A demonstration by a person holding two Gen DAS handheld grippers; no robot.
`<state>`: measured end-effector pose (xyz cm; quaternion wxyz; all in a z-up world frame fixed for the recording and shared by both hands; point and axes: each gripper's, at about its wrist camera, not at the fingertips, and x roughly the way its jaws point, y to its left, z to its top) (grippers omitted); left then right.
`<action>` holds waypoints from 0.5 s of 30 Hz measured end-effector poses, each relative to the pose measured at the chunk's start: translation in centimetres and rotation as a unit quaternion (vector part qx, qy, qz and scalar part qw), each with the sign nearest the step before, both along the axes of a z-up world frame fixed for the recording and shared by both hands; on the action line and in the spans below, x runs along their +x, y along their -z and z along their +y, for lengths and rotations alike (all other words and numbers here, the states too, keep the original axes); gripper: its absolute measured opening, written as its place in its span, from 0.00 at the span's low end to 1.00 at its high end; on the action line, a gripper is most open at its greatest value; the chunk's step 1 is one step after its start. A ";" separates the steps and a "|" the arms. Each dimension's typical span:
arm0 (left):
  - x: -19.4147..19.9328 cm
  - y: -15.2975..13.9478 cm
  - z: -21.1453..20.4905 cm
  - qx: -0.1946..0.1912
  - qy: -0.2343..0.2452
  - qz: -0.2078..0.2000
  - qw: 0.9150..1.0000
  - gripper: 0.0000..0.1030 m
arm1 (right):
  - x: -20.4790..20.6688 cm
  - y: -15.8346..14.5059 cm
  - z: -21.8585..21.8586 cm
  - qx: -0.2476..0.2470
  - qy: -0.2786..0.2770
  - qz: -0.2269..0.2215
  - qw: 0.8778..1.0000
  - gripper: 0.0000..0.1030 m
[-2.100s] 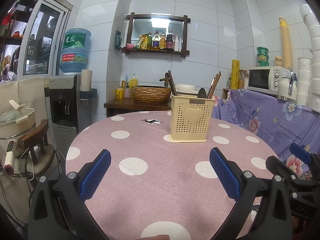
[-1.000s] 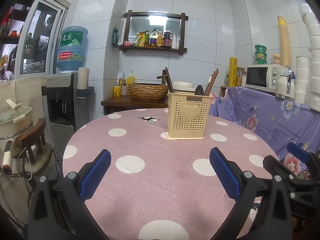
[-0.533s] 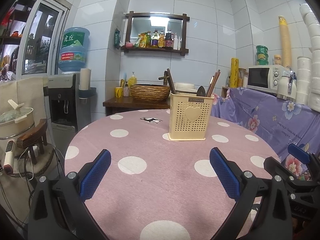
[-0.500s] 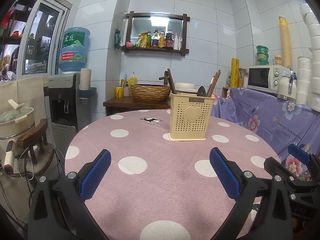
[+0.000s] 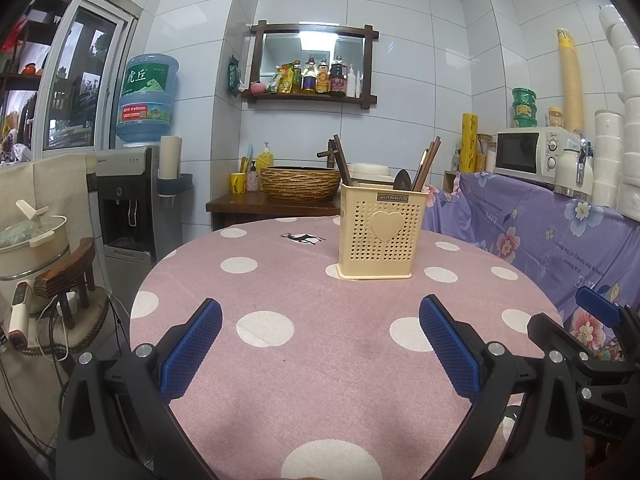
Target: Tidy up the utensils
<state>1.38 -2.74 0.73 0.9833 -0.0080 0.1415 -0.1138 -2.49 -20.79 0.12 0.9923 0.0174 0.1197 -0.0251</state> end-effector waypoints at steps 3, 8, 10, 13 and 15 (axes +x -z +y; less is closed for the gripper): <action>0.0 0.1 0.0 0.000 0.000 0.000 1.000 0.95 | 0.0 0.0 0.0 0.000 0.000 0.000 1.000 0.94; 0.0 0.1 0.0 0.000 0.000 0.000 1.000 0.95 | 0.0 0.0 0.0 0.000 0.000 0.001 1.000 0.94; 0.0 0.1 0.0 0.001 0.001 0.000 1.000 0.95 | 0.0 0.0 0.1 0.000 -0.001 0.001 1.000 0.94; 0.0 0.1 0.0 0.000 0.000 0.000 1.000 0.95 | 0.0 0.0 0.1 0.001 -0.001 0.002 1.000 0.94; 0.0 0.1 0.1 0.000 0.000 0.000 1.000 0.95 | -0.1 0.1 0.1 0.001 -0.003 0.002 1.000 0.94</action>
